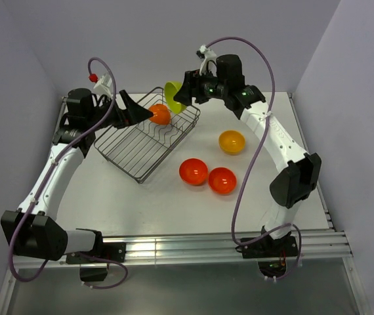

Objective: Load the bowls into the dish rack

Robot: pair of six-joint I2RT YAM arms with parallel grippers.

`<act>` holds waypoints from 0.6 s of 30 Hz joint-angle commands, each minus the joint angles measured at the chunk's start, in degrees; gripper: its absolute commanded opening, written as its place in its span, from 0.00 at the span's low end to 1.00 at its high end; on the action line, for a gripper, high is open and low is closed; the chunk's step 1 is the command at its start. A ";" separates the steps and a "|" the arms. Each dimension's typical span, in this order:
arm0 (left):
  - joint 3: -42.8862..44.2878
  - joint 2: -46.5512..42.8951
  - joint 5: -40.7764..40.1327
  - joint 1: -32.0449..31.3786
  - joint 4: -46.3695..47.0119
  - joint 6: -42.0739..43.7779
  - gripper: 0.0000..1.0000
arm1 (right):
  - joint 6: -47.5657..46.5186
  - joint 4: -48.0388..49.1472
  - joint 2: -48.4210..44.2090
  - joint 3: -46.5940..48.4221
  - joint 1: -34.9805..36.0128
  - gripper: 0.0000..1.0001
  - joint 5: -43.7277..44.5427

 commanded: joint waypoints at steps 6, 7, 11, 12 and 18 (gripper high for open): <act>-1.32 -4.53 -0.52 0.99 1.02 0.72 1.00 | -15.47 -3.19 7.48 6.74 -0.27 0.00 11.47; -1.58 -4.71 -0.51 1.25 0.84 0.72 0.99 | -16.45 -3.11 8.18 7.09 -0.19 0.00 12.44; -2.38 -5.41 -0.43 2.22 0.58 0.90 1.00 | -19.44 -3.28 12.40 9.46 -0.01 0.00 15.51; -2.73 -5.50 -0.51 2.31 0.41 0.99 0.99 | -20.14 -3.19 13.01 9.82 0.25 0.00 15.96; -4.13 -6.55 -0.95 3.01 0.32 0.90 0.99 | -23.31 -1.79 16.18 10.79 1.04 0.00 17.18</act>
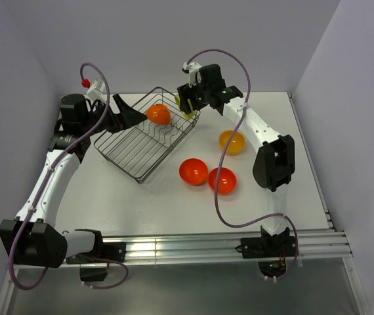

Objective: Load the bowls into the dish rack

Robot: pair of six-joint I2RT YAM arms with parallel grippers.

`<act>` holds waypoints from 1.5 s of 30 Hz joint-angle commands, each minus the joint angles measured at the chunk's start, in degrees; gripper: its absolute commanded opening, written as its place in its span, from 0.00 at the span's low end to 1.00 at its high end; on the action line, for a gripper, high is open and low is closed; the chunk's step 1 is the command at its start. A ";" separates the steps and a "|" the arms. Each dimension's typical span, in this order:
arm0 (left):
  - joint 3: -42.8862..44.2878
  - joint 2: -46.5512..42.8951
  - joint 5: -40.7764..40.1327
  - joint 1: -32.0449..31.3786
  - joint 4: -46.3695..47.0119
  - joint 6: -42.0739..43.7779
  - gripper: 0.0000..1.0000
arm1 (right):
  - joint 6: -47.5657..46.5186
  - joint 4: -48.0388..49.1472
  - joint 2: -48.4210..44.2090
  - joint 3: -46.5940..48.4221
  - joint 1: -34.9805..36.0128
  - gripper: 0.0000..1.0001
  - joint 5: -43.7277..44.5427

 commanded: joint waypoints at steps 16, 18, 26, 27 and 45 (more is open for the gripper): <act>-2.13 -3.78 0.12 1.56 0.07 2.09 0.99 | -20.07 7.11 3.33 1.64 4.96 0.00 7.95; -2.48 -3.96 0.30 1.73 0.07 2.09 0.99 | -20.60 7.46 3.68 1.46 5.04 0.00 8.66; -2.93 -4.31 0.73 2.52 0.51 2.00 0.99 | -21.84 9.04 6.75 1.55 5.40 0.00 11.56; -3.01 -4.31 0.82 2.61 0.42 2.17 1.00 | -22.01 9.04 7.02 1.64 5.40 0.00 11.65; -3.72 -3.79 2.14 3.67 1.21 2.35 0.99 | -25.62 5.26 9.74 2.34 6.01 0.00 12.00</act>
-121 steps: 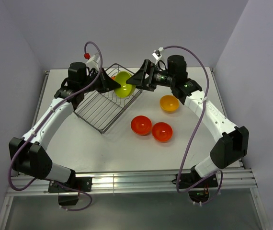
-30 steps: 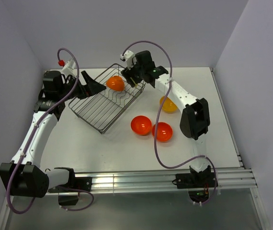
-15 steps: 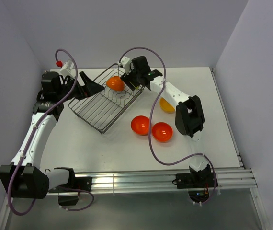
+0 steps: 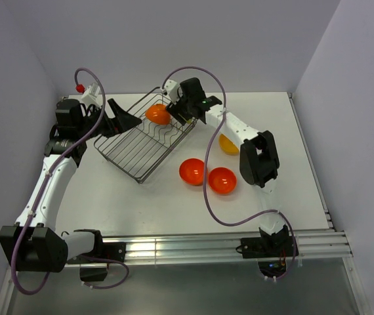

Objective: Load the bowls into the dish rack

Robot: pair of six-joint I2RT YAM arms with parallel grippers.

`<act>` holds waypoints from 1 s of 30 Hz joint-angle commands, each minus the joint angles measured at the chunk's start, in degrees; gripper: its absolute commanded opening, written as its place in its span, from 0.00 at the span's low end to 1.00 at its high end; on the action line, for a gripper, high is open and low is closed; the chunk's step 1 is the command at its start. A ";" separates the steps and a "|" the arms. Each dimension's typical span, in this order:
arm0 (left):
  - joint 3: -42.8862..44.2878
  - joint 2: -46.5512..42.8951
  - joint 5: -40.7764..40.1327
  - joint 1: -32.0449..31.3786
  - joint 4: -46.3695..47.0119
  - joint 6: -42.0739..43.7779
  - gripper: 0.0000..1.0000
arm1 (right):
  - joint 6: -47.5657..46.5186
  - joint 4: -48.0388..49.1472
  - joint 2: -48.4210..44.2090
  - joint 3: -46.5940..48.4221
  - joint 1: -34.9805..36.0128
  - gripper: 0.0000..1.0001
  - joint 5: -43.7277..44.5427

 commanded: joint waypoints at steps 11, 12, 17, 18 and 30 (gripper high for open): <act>-0.02 -1.21 1.88 0.80 1.78 1.30 1.00 | -2.51 0.93 2.34 2.37 0.72 0.00 1.18; -0.11 -1.12 1.88 0.80 1.69 1.39 0.99 | -2.78 0.67 2.60 2.54 0.72 0.00 1.27; -0.20 -1.12 1.97 1.07 1.60 1.65 0.99 | -3.48 -0.21 2.87 2.72 0.90 0.00 2.06; -0.20 -1.12 1.97 1.07 1.60 1.57 1.00 | -3.83 -0.30 2.78 2.63 0.99 0.02 2.14; -0.72 -1.38 2.23 1.42 0.46 3.15 1.00 | -6.12 0.84 1.90 0.08 2.74 0.37 5.31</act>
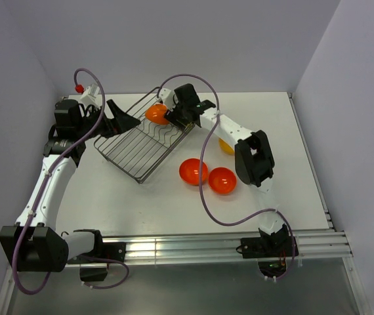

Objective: Load the bowls into the dish rack

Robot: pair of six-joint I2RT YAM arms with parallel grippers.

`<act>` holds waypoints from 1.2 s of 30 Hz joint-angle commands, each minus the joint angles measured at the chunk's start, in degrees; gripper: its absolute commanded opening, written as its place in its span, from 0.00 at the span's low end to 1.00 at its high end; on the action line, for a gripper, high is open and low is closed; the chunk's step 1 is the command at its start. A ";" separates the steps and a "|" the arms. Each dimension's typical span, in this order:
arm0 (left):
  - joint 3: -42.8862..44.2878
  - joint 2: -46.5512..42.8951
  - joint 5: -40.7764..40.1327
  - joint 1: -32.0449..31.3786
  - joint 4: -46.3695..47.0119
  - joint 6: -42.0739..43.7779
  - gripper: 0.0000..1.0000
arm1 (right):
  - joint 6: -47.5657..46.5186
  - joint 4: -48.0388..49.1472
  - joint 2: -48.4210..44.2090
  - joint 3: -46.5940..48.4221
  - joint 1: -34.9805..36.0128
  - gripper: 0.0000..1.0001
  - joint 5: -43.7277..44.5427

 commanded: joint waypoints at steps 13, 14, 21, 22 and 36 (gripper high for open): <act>-1.28 -1.91 1.56 0.81 0.64 2.37 0.99 | -2.26 0.53 -2.69 -0.57 2.14 0.53 2.03; -1.19 -1.91 1.56 0.90 0.64 2.45 1.00 | -2.34 0.53 -2.78 -0.66 2.23 0.56 2.21; -1.36 -2.17 1.82 0.99 0.64 2.36 0.99 | -1.73 0.44 -4.63 -1.98 2.23 0.77 1.68; -1.36 -2.09 1.82 0.99 0.64 2.28 1.00 | -1.55 0.44 -4.89 -1.98 2.23 0.77 1.51; -1.45 -2.26 2.26 0.99 0.90 1.84 0.99 | 0.99 -2.46 -7.70 0.04 2.49 0.95 -2.89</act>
